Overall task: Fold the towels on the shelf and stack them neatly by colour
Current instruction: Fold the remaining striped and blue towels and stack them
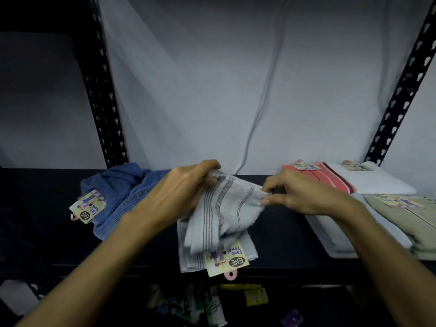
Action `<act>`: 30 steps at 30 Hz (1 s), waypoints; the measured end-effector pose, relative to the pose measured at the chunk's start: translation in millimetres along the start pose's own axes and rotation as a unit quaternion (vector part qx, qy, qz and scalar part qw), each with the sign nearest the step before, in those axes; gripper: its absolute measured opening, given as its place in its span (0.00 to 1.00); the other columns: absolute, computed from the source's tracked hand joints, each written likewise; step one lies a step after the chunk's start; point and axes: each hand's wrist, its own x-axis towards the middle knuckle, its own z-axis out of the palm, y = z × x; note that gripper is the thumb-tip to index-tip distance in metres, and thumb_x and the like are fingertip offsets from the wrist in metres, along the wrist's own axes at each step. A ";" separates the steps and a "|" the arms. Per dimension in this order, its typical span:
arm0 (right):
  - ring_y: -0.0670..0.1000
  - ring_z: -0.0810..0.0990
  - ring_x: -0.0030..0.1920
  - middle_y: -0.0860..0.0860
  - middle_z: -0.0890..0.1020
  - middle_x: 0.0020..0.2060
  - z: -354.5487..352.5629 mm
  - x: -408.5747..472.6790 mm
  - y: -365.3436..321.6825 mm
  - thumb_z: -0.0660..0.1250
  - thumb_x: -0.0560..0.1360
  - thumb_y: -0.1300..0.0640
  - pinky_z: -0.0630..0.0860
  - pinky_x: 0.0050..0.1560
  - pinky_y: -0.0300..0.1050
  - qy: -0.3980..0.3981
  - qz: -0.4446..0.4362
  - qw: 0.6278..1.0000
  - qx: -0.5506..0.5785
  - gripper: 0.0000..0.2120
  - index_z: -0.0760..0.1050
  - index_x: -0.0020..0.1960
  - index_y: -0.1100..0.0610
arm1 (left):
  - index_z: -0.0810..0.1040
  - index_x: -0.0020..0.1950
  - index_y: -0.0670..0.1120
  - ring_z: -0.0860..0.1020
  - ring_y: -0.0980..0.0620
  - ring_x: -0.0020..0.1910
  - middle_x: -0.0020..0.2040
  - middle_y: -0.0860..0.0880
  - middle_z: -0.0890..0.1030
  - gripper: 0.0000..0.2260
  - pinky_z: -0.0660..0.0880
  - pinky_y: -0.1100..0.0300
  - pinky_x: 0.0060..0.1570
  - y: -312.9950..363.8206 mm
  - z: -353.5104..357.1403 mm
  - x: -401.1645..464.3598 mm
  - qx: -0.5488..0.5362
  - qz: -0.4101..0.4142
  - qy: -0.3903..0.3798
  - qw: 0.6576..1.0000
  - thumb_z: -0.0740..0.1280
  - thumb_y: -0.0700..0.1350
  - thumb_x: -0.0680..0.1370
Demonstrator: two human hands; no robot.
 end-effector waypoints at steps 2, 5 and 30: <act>0.41 0.74 0.32 0.48 0.80 0.32 -20.8 5.2 -4.6 0.74 0.75 0.52 0.70 0.37 0.38 0.018 -0.007 1.000 -0.021 0.08 0.81 0.40 0.55 | 0.71 0.63 0.49 0.81 0.42 0.40 0.46 0.47 0.83 0.10 0.78 0.50 0.39 -10.7 -9.6 19.4 0.035 0.019 -0.047 0.998 0.64 0.48 0.82; 0.57 0.77 0.37 0.56 0.79 0.32 -53.3 12.7 -11.3 0.75 0.74 0.51 0.75 0.44 0.55 0.055 -0.029 0.998 -0.020 0.13 0.79 0.38 0.58 | 0.71 0.63 0.45 0.76 0.45 0.37 0.42 0.47 0.80 0.10 0.70 0.53 0.37 -19.7 -25.0 54.3 0.072 0.021 -0.060 0.995 0.62 0.48 0.84; 0.56 0.79 0.47 0.57 0.85 0.46 -164.4 98.0 6.6 0.73 0.76 0.59 0.73 0.48 0.45 0.345 0.059 0.929 -0.124 0.07 0.85 0.50 0.62 | 0.77 0.52 0.48 0.79 0.43 0.48 0.50 0.47 0.82 0.11 0.77 0.50 0.42 -25.0 -31.9 219.4 0.007 -0.160 0.060 0.985 0.61 0.35 0.76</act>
